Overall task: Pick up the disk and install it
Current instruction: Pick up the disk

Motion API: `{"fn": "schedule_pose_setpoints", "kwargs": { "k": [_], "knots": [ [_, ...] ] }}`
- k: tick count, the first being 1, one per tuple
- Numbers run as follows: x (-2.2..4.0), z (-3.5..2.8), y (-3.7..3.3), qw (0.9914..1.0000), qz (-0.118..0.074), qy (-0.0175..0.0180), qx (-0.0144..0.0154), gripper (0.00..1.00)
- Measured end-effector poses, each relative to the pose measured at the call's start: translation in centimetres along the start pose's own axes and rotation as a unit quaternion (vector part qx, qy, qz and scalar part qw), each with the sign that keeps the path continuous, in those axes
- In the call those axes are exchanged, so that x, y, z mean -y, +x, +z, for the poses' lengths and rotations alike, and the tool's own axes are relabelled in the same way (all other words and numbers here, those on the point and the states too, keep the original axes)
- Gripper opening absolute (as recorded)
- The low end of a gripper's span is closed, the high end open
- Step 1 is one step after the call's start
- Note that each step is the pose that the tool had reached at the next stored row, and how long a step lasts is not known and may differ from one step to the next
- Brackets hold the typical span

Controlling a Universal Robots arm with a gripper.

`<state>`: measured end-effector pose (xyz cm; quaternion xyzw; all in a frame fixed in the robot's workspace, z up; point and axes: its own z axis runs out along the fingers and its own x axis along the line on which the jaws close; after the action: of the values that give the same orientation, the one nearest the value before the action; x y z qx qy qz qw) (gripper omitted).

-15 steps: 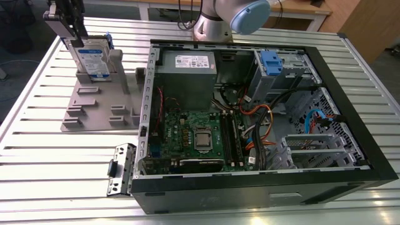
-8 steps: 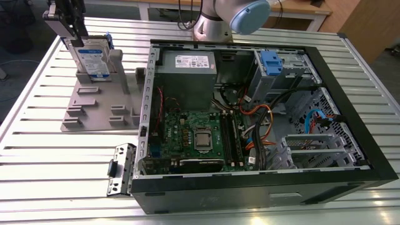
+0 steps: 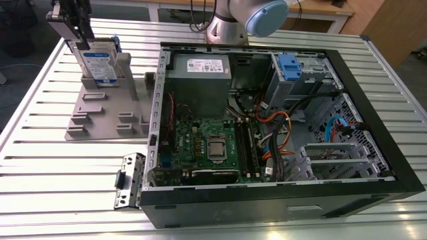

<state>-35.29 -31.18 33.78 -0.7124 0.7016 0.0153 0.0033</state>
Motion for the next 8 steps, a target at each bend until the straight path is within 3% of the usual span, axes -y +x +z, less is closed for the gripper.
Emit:
{"fn": "schedule_pose_setpoints", "kwargs": {
  "k": [8],
  "knots": [
    [-0.03,0.09,-0.23,1.00000,0.000,-0.0001,0.0000,0.47]
  ]
}}
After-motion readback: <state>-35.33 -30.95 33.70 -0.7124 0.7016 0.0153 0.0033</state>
